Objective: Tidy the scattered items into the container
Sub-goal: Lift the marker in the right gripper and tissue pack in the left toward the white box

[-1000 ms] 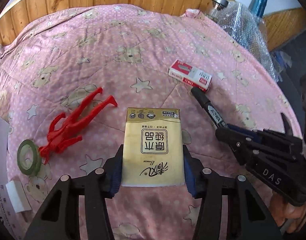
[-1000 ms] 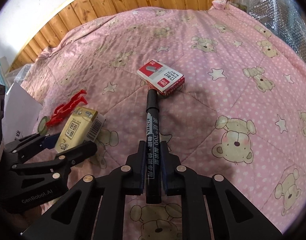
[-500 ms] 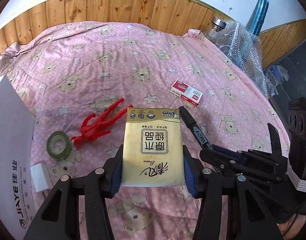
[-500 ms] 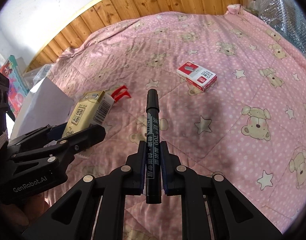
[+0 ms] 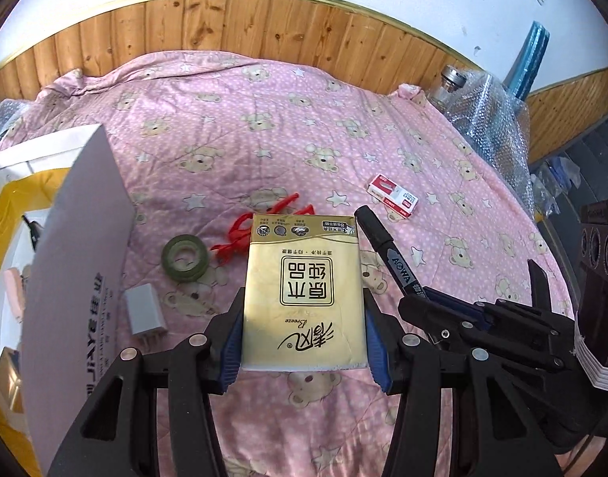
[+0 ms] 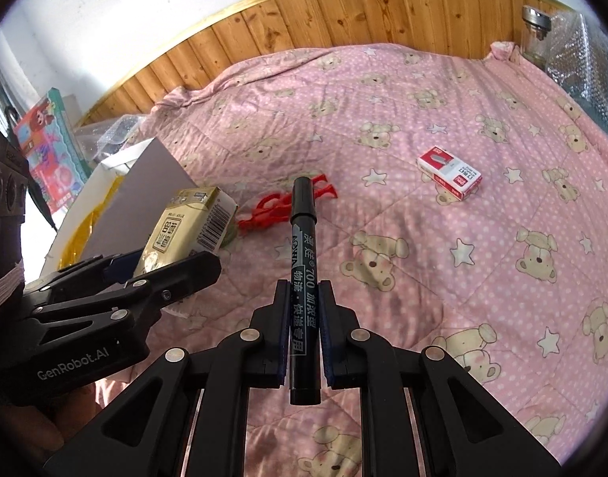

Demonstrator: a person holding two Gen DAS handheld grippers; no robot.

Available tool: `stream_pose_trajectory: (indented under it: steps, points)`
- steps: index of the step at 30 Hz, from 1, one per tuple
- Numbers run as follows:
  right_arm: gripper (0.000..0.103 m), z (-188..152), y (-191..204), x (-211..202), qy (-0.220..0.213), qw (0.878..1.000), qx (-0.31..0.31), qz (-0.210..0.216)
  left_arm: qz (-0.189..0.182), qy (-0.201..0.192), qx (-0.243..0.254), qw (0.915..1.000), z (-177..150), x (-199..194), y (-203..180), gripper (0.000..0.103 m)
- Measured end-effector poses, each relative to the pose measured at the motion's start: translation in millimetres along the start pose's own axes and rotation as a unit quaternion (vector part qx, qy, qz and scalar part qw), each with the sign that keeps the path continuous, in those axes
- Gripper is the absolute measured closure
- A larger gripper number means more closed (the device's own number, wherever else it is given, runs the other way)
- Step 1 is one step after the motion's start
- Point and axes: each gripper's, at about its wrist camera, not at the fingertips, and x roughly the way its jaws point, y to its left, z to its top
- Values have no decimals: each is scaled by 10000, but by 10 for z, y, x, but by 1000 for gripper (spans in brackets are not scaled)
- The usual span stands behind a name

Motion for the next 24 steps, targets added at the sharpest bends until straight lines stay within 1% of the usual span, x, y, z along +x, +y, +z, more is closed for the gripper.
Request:
stream_pose_trajectory:
  steps: [10,24]
  points:
    - [89,44,501,-82,-91,9991,-387,138,13,-320,-283,9991,-46,-466,300,50]
    - [89,49,1227,-184,-213,9949,-937,298,77,-763,-704,9946,-183,-1053,784,50]
